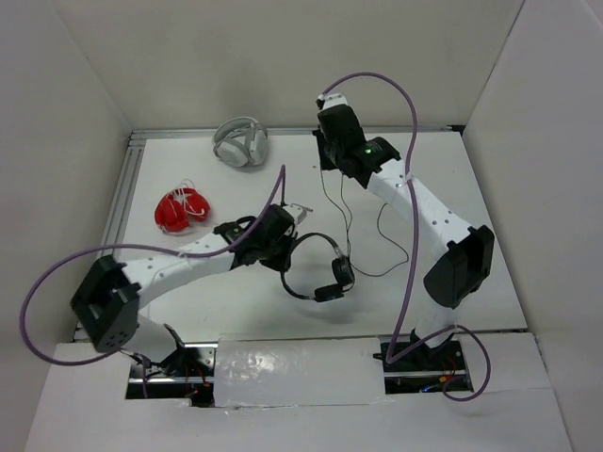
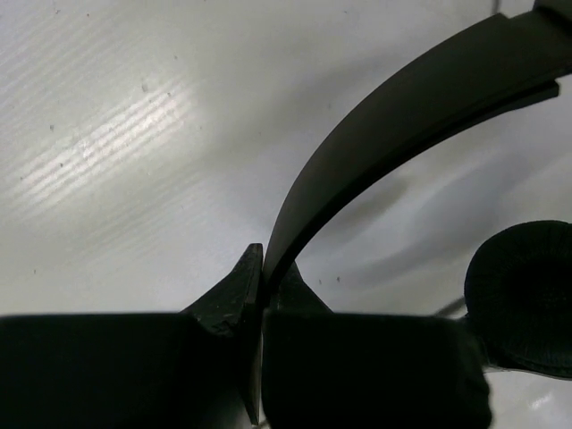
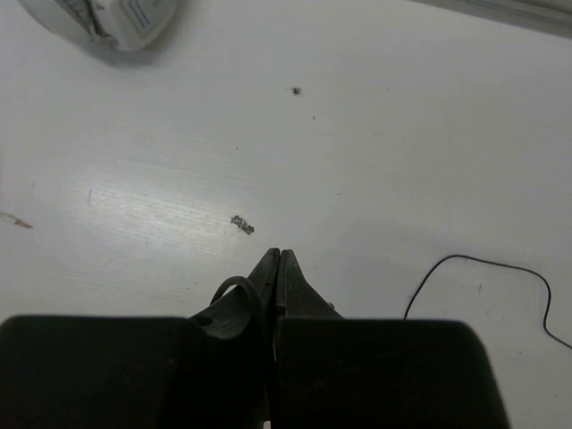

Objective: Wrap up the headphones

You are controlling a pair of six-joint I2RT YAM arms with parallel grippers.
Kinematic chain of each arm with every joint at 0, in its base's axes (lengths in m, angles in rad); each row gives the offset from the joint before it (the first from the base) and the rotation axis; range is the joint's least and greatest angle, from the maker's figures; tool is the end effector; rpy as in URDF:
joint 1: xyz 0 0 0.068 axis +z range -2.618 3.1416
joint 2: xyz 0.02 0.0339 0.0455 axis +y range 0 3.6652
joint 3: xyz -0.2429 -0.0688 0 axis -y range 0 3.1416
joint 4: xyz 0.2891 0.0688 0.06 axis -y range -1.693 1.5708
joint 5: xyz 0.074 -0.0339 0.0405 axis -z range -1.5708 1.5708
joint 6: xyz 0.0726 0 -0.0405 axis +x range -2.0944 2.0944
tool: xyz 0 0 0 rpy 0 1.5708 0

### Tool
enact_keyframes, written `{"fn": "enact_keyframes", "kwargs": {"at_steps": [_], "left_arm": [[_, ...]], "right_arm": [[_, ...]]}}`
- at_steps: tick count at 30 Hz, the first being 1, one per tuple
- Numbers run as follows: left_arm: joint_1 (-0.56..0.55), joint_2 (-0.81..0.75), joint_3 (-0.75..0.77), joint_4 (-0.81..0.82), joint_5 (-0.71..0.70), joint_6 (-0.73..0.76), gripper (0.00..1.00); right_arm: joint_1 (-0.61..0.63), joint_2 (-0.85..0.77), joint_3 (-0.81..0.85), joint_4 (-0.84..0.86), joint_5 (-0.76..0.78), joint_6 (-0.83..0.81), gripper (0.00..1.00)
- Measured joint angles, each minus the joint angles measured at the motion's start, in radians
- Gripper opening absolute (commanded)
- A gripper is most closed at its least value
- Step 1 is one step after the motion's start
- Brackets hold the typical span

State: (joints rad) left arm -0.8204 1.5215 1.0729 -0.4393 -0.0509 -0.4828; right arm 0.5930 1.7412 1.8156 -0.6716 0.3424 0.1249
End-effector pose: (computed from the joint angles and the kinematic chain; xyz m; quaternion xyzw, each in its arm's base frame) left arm 0.2666 -0.2805 0.1711 0.1499 0.9300 -0.1839 0.2807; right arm 0.3974 0.2384 0.3541 -0.1245 0.8657 0.0210 0.4845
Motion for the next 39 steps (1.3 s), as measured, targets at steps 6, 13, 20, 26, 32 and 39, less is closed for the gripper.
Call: {"fn": "enact_keyframes", "kwargs": {"at_steps": [6, 13, 20, 26, 32, 39], "left_arm": [[-0.014, -0.394, -0.166, 0.035, 0.066, 0.01, 0.0], [-0.02, -0.607, -0.18, 0.119, 0.14, 0.041, 0.0], [-0.03, -0.516, -0.18, 0.133, 0.173, 0.096, 0.0], [-0.09, -0.352, -0.145, 0.097, 0.106, 0.084, 0.0], [-0.11, -0.132, -0.069, 0.006, 0.001, 0.019, 0.0], [-0.103, 0.097, 0.086, -0.141, -0.095, -0.103, 0.0]], "right_arm": [[-0.094, 0.021, -0.109, 0.021, -0.027, 0.015, 0.0], [-0.127, 0.076, -0.158, 0.044, -0.079, 0.015, 0.0], [-0.097, 0.229, 0.029, 0.034, -0.104, 0.011, 0.0], [-0.088, 0.325, 0.145, 0.006, -0.102, 0.019, 0.0], [-0.078, 0.327, 0.161, -0.003, -0.082, 0.028, 0.0], [-0.047, 0.261, 0.124, -0.013, -0.012, 0.042, 0.0]]}}
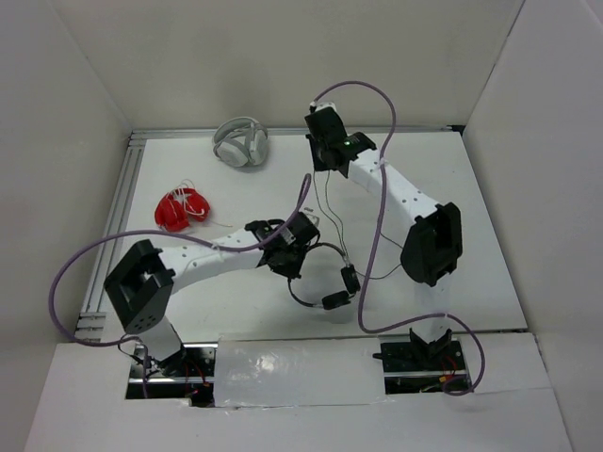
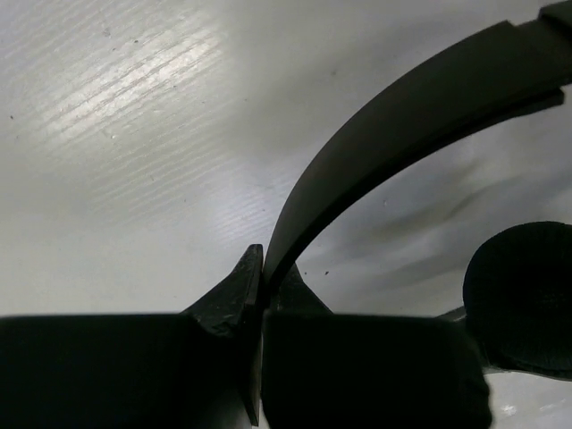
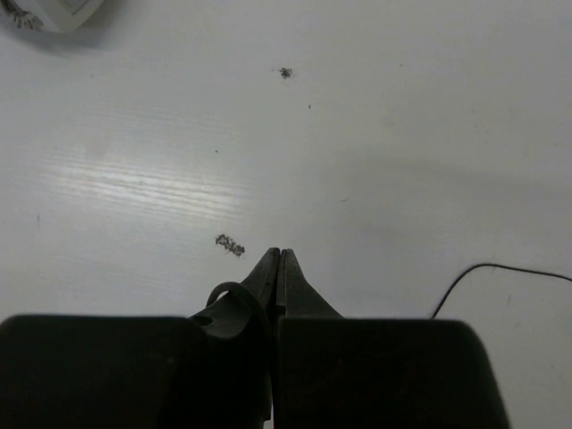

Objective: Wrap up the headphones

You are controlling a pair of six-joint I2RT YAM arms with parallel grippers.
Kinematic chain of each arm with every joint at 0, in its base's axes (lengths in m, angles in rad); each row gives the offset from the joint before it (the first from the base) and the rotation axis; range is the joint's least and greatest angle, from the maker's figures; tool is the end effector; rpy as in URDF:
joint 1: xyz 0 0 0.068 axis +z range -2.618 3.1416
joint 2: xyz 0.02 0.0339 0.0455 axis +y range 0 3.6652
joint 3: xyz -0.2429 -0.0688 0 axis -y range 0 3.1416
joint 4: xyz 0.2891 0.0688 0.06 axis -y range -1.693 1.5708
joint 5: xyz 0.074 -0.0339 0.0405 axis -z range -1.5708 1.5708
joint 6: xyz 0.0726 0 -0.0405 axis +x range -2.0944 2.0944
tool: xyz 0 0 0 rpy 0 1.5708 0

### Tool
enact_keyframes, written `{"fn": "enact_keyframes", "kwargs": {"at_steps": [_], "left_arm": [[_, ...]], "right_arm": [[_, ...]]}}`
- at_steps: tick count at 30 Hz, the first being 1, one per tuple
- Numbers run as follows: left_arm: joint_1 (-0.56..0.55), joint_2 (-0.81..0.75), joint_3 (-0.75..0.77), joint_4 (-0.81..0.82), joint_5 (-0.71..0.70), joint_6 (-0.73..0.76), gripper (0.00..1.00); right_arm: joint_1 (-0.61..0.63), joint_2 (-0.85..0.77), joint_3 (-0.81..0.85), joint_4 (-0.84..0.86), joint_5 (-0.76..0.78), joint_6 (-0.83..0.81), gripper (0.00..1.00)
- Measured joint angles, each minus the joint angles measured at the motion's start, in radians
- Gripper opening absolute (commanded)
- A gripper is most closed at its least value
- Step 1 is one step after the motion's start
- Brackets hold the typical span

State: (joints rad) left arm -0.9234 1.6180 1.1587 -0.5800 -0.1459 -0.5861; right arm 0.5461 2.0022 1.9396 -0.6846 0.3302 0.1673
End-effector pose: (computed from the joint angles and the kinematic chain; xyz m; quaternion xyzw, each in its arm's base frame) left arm 0.2443 -0.3056 0.1560 0.1427 0.9519 -0.1282 0.2390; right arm 0.4553 0.2492 0.2790 -0.1056 0.9002 -0.0033 0.4226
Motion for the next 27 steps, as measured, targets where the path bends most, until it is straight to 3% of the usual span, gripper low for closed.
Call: {"fn": "enact_keyframes", "kwargs": {"at_steps": [5, 14, 20, 27], "left_arm": [[0.07, 0.114, 0.08, -0.076, -0.024, -0.096, 0.0], [0.209, 0.169, 0.151, -0.172, -0.05, -0.155, 0.0], [0.259, 0.187, 0.249, -0.211, -0.051, -0.187, 0.0], [0.412, 0.258, 0.372, -0.269, -0.031, -0.235, 0.0]], "right_arm": [[0.046, -0.153, -0.1, -0.013, 0.061, 0.013, 0.0], [0.138, -0.478, -0.18, -0.009, 0.056, -0.023, 0.0], [0.254, -0.526, -0.199, -0.006, 0.086, -0.039, 0.0], [0.382, -0.586, -0.349, -0.014, 0.09, -0.065, 0.0]]}}
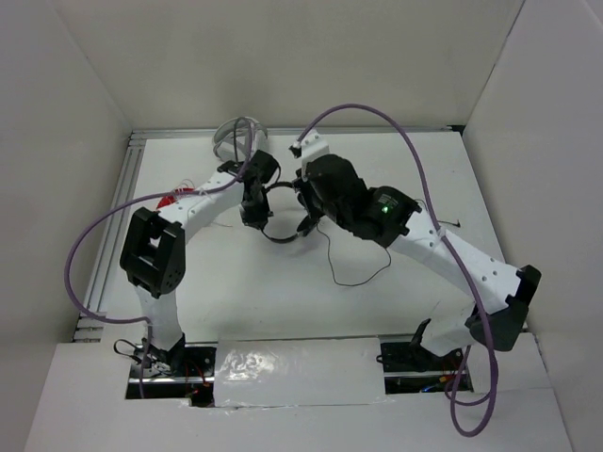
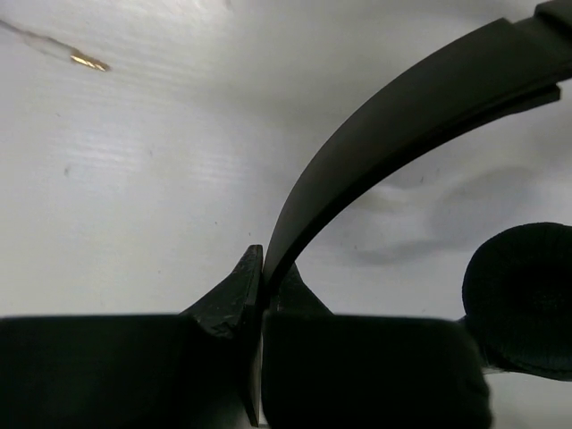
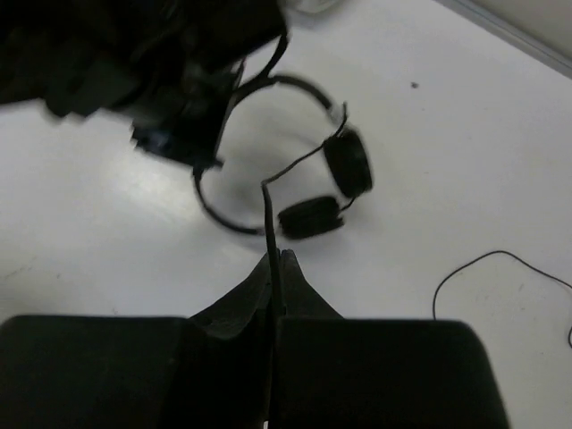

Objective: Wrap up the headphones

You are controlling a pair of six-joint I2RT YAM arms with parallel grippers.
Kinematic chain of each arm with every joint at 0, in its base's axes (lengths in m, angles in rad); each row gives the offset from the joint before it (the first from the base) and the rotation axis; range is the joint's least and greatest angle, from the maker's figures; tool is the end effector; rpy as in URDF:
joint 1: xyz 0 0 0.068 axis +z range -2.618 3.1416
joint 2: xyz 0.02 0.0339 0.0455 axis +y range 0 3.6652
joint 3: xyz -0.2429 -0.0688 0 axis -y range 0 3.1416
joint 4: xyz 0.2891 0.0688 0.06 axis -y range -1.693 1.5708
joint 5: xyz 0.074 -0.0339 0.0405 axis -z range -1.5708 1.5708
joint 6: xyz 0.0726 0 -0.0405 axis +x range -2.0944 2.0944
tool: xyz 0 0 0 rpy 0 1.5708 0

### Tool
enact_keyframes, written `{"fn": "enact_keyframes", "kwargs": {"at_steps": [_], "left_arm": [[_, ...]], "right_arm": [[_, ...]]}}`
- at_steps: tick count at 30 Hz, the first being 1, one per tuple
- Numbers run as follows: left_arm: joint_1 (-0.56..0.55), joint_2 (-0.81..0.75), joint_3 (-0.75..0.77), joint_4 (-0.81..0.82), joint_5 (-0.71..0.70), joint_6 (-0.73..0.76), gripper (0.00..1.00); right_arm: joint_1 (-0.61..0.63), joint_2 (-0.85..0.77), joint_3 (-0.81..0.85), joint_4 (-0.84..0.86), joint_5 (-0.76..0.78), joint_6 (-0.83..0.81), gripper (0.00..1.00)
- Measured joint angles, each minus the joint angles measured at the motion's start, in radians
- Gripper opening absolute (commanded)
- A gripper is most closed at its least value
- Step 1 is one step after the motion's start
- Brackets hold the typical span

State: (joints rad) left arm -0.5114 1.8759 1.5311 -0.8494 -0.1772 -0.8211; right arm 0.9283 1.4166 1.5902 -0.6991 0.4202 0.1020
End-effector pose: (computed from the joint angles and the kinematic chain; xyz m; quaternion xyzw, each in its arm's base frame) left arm 0.3889 -0.2036 0.1687 -0.1673 0.9642 -0.0469 0.2003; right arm 0.2505 0.2852 0.3922 -0.2449 0.8179 0.0833 0.5139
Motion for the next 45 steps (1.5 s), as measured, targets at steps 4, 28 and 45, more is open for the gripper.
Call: {"fn": "enact_keyframes", "kwargs": {"at_steps": [4, 28, 45], "left_arm": [[0.089, 0.054, 0.12, -0.048, 0.018, -0.042, 0.0], [0.311, -0.126, 0.215, -0.002, 0.299, -0.072, 0.0], [0.459, -0.336, -0.004, 0.161, 0.579, 0.0, 0.0]], "right_arm": [[0.106, -0.049, -0.078, 0.015, 0.001, 0.014, 0.0], [0.308, 0.027, -0.583, 0.512, -0.193, 0.135, 0.0], [0.174, -0.104, -0.989, 0.951, -0.261, 0.142, 0.0]]}}
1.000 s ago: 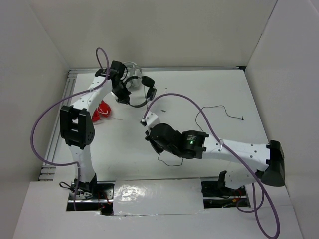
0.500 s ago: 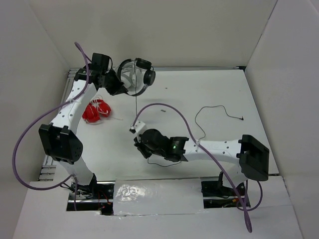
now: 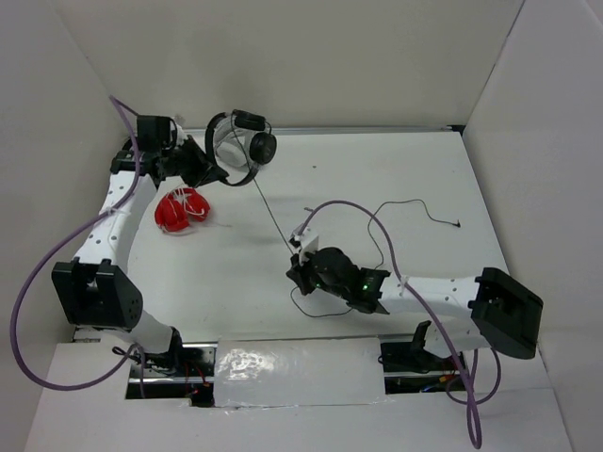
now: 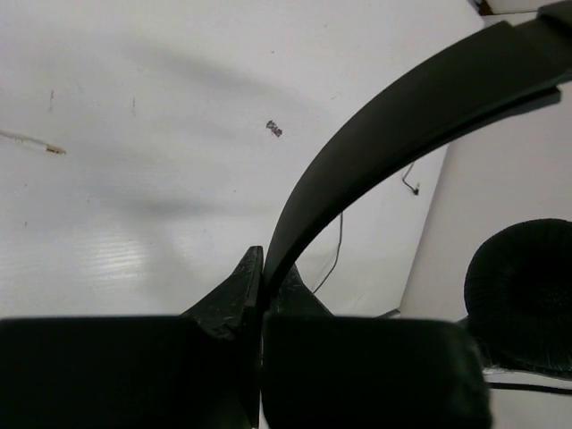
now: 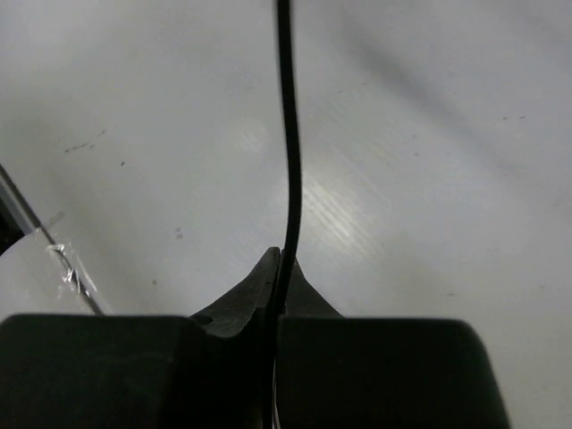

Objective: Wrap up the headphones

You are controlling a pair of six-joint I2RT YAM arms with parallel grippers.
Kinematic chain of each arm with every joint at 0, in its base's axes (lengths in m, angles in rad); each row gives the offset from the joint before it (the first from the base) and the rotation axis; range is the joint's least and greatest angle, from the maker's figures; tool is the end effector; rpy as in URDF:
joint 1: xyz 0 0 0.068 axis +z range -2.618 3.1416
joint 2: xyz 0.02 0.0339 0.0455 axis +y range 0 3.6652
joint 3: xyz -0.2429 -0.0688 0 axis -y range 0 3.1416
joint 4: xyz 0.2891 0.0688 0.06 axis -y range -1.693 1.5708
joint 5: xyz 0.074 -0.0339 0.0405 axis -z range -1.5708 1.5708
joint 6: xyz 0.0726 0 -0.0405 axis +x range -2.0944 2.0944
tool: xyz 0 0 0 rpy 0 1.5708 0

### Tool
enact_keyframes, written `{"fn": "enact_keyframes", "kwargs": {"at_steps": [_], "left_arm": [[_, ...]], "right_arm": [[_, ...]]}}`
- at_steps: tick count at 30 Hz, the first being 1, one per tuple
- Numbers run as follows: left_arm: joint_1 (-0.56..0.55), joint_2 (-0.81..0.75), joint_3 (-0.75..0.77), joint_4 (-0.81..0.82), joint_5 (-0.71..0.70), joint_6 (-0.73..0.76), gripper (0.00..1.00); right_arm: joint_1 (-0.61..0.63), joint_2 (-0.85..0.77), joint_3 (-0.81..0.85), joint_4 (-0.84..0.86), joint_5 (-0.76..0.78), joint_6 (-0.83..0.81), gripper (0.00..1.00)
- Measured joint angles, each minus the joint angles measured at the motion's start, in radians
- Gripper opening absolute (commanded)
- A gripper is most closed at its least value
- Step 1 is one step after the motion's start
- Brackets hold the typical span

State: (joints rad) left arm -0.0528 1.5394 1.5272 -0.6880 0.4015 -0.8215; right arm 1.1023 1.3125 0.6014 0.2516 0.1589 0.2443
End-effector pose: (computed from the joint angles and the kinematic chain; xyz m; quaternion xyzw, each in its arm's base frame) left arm 0.4078 -0.0500 0.3220 -0.2552 0.8552 -0.3387 0.2978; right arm 0.1668 0.3042 0.1405 -0.3142 0.7876 0.2752 0.4531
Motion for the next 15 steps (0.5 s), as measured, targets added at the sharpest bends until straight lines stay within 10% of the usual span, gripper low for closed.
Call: {"fn": "enact_keyframes", "kwargs": {"at_steps": [15], "left_arm": [[-0.088, -0.241, -0.143, 0.301, 0.475, 0.416, 0.0]], "right_arm": [[-0.243, -0.04, -0.023, 0.052, -0.104, -0.07, 0.0]]}}
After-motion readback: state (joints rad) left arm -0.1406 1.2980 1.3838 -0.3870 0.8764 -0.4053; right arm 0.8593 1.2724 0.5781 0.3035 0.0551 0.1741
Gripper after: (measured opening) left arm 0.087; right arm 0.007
